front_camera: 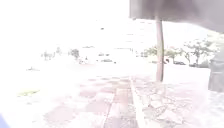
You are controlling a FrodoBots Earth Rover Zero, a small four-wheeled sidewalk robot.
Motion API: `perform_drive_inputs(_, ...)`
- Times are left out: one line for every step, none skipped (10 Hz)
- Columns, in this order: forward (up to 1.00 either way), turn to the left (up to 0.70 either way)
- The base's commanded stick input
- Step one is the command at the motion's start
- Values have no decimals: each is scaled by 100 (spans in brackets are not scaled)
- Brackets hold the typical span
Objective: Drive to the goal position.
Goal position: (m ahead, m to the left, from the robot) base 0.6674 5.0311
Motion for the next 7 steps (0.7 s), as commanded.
perform_drive_inputs(0,0)
perform_drive_inputs(0,0)
perform_drive_inputs(0,0)
perform_drive_inputs(0,5)
perform_drive_inputs(0,5)
perform_drive_inputs(0,0)
perform_drive_inputs(0,0)
